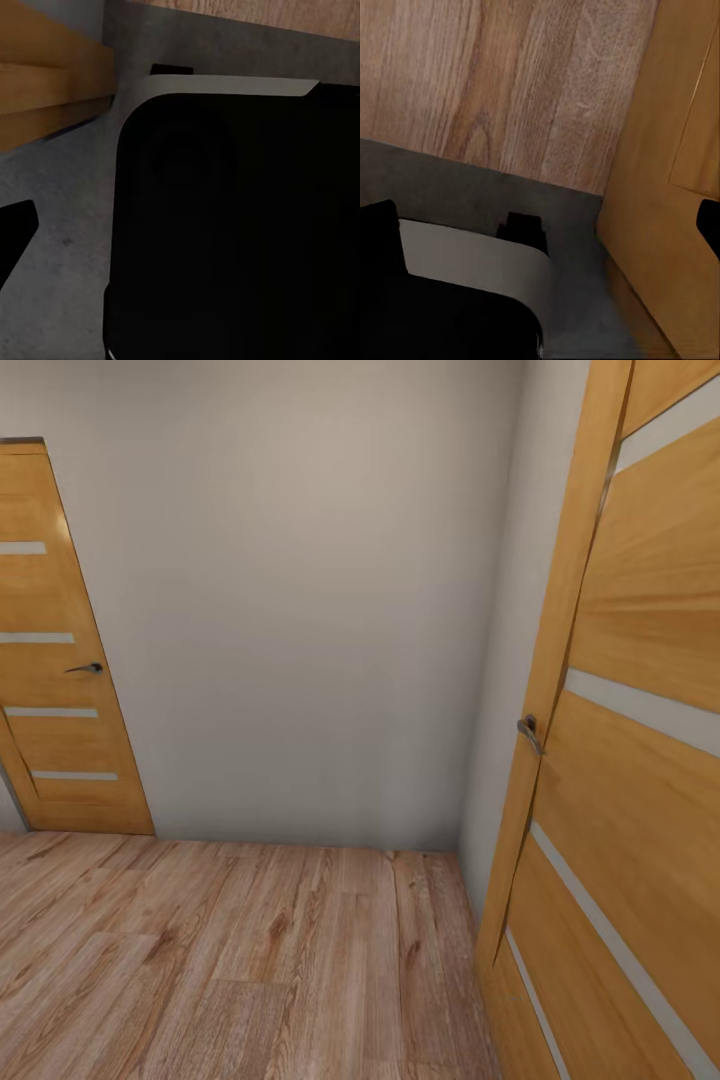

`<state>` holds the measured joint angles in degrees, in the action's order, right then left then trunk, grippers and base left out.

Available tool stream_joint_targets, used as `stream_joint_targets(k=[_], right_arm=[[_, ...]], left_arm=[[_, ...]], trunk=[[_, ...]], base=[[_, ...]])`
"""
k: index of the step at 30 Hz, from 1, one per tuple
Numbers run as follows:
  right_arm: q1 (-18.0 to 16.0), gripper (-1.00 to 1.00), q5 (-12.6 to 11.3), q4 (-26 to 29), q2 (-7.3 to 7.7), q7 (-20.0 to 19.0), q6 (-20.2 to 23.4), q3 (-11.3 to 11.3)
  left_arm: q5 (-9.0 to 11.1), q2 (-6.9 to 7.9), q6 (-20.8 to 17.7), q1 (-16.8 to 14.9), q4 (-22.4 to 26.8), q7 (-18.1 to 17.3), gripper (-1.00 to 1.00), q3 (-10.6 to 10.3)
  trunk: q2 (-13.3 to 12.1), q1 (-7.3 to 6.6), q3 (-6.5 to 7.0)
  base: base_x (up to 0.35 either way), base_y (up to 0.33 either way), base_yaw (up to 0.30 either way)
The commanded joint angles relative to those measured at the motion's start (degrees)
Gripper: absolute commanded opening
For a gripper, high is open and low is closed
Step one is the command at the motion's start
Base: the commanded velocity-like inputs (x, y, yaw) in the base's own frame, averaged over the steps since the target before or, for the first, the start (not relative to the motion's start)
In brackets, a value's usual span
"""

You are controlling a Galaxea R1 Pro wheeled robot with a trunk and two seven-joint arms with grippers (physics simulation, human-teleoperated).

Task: Move the two storage containers from the living room to the garage. In the garage, place one container on the floor and stack the other container on top of it (either order is fine).

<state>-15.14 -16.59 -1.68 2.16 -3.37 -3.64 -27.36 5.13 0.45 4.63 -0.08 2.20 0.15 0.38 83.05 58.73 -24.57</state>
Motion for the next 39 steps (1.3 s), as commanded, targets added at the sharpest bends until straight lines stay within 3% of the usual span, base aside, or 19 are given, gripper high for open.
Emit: stream_joint_targets(k=[1,10,29,39], right_arm=[[0.77,1.00,-0.67,-0.21,0.37,-0.32,-0.66,-0.41],[1.33,1.00,-0.72,-0.25,1.32,-0.32,-0.37,-0.41],[1.34,1.00,-0.64,-0.25,1.27,-0.34,0.03,-0.50],[1.34,1.00,-0.64,-0.24,1.27,-0.33,-0.05,-0.50]], left_arm=[[0.51,-0.01,0.12,-0.01,0.00,-0.01,1.00,-0.03],[0.52,-0.01,0.12,-0.01,0.00,-0.01,1.00,-0.03],[0.58,0.03,0.12,-0.01,0.01,0.02,1.00,0.02],[0.58,0.04,0.12,-0.01,0.00,0.01,1.00,0.06]], trunk=[[0.03,0.00,-0.05],[0.03,0.00,-0.05],[0.03,0.00,-0.05],[0.03,0.00,-0.05]], base=[[0.000,0.000,0.000],[0.000,-0.019,0.000],[0.002,-0.039,0.000],[0.258,0.000,0.000]])
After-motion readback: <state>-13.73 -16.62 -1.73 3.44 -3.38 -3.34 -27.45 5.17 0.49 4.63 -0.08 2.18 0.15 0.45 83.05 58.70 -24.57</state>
